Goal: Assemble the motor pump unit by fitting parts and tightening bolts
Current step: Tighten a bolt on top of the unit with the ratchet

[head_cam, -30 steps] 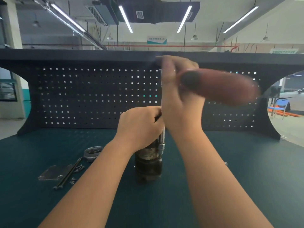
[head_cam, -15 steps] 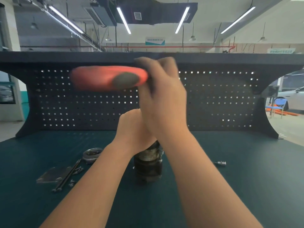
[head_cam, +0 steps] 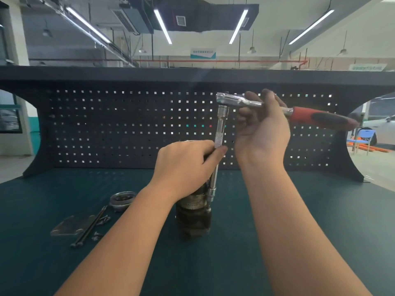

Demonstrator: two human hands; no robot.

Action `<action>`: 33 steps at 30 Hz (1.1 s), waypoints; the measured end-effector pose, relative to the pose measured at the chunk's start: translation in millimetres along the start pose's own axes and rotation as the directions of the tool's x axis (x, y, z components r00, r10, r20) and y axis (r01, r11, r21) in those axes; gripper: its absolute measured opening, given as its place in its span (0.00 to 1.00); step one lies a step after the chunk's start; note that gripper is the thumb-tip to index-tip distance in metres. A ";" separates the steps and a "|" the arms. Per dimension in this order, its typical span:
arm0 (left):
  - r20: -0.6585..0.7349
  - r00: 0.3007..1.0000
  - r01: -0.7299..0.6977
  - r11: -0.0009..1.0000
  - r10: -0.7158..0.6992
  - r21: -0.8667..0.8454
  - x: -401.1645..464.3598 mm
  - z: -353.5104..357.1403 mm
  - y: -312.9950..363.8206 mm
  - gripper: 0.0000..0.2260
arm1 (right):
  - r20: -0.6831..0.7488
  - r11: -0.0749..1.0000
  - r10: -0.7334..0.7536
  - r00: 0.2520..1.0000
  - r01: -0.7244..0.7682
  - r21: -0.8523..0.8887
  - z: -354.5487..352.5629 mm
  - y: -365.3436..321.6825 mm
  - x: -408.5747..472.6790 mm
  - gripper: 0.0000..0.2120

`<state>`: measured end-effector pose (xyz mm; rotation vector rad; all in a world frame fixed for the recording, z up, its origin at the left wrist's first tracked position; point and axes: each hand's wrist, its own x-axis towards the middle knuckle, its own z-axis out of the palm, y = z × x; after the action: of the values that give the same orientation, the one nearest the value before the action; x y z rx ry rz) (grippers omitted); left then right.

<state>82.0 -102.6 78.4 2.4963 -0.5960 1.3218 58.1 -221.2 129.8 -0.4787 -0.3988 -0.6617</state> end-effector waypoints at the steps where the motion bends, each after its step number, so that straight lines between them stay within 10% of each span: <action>1: 0.005 1.000 0.000 1.000 0.000 0.003 0.0 0.8 1.3 0.23 | 0.001 1.000 -0.017 1.000 0.017 -0.001 -0.9 0.2 0.1 0.04; 4: 0.017 1.000 0.023 1.000 -0.023 0.006 -0.5 -3.1 7.1 0.20 | 0.188 0.895 -0.309 0.932 0.352 -0.273 2.5 7.2 -12.9 0.06; 10: 0.092 0.994 0.052 0.997 -0.057 0.060 -2.7 -1.7 1.2 0.13 | 0.699 0.249 -0.414 0.583 0.811 -0.529 10.9 34.8 -39.9 0.12; 15: -0.009 0.998 -0.065 0.998 0.065 -0.011 -1.0 -5.2 5.2 0.17 | 0.639 0.547 -0.354 0.683 0.706 -0.451 6.3 23.8 -35.8 0.06; 20: -0.014 1.000 0.021 1.000 -0.021 0.012 -1.3 -0.8 -1.5 0.23 | 0.309 0.970 -0.048 0.950 0.119 -0.214 5.9 0.2 -14.2 0.07; 23: -0.025 1.000 -0.003 1.000 0.003 -0.010 -1.2 1.4 -1.8 0.24 | 0.098 0.981 0.194 0.976 -0.194 -0.006 4.6 -12.1 -0.7 0.05; 26: -0.028 0.999 -0.020 1.000 0.020 -0.004 0.1 0.8 0.6 0.23 | 0.187 0.990 -0.015 0.982 0.041 -0.137 10.6 -10.5 -9.0 0.09; 30: 0.037 0.999 0.022 0.997 -0.019 -0.076 -2.9 -1.8 -1.6 0.15 | 0.607 0.561 -0.261 0.750 0.630 -0.537 24.9 7.6 -39.6 0.10; 33: 0.093 0.994 0.074 0.992 -0.065 -0.098 -3.1 -3.3 -1.8 0.17 | 0.736 0.244 -0.217 0.642 0.765 -0.596 23.7 15.7 -42.1 0.12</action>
<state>78.8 -99.0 77.5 2.4804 -0.5741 1.1314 33.4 -177.1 123.9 -1.6725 -0.7401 -1.4563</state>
